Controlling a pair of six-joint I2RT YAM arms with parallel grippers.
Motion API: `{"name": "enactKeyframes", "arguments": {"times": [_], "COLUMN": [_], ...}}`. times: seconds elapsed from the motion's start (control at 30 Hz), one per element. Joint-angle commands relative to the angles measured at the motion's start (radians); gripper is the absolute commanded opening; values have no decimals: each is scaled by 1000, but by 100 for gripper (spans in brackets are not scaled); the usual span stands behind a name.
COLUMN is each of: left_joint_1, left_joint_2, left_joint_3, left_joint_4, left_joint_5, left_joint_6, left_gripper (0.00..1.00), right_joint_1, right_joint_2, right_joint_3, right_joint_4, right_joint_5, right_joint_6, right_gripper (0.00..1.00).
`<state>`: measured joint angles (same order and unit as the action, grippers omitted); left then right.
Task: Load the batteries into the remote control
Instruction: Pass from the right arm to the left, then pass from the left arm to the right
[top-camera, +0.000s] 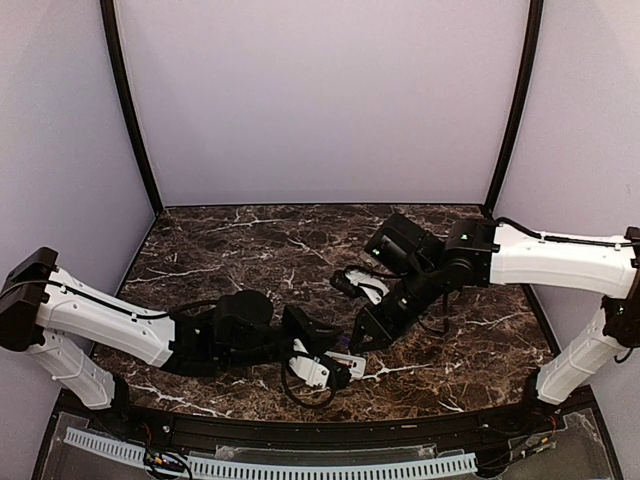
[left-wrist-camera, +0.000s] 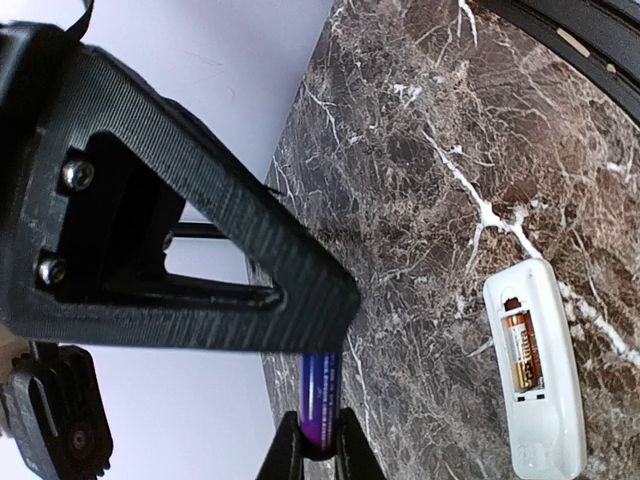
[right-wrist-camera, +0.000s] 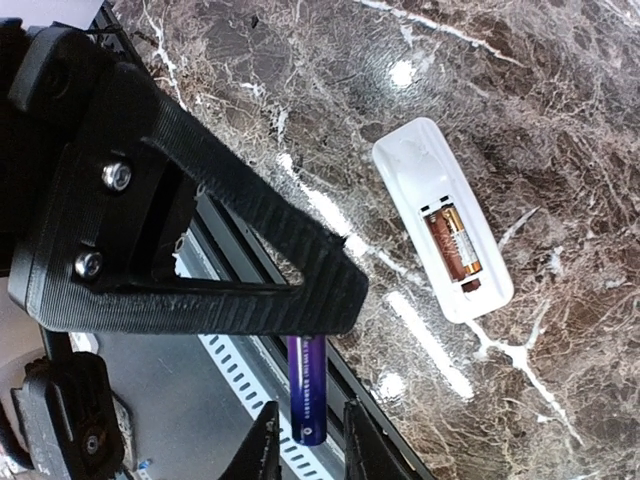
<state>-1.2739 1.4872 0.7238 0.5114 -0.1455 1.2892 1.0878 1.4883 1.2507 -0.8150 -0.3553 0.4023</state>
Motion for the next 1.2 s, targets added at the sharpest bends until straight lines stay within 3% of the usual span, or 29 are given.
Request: {"name": "enactKeyframes", "arguments": {"times": [0.0, 0.2, 0.37, 0.57, 0.63, 0.87, 1.17], "left_joint_1": [-14, -12, -12, -1, 1, 10, 26], "left_joint_2": [-36, -98, -136, -133, -127, -109, -105], "left_joint_3": [1, 47, 98, 127, 133, 139, 141], "left_joint_4": [17, -167, -331, -365, -367, -357, -350], "left_joint_5": [-35, -28, 10, -24, -20, -10, -5], "left_joint_6": [-147, -491, -692, -766, -769, -761, -756], "left_gripper": [0, 0, 0, 0, 0, 0, 0], "right_joint_1": [4, -17, -16, -12, -7, -2, -1], "right_joint_2": [-49, -178, -254, -248, -234, -215, -207], "right_joint_3": [36, -36, -141, -221, -226, -273, -292], "right_joint_4": [54, 144, 328, 441, 470, 564, 549], "right_joint_5": [67, 143, 82, 72, 71, 50, 35], "right_joint_6": [20, 101, 188, 272, 284, 318, 324], "right_gripper": [29, 59, 61, 61, 60, 31, 28]}}
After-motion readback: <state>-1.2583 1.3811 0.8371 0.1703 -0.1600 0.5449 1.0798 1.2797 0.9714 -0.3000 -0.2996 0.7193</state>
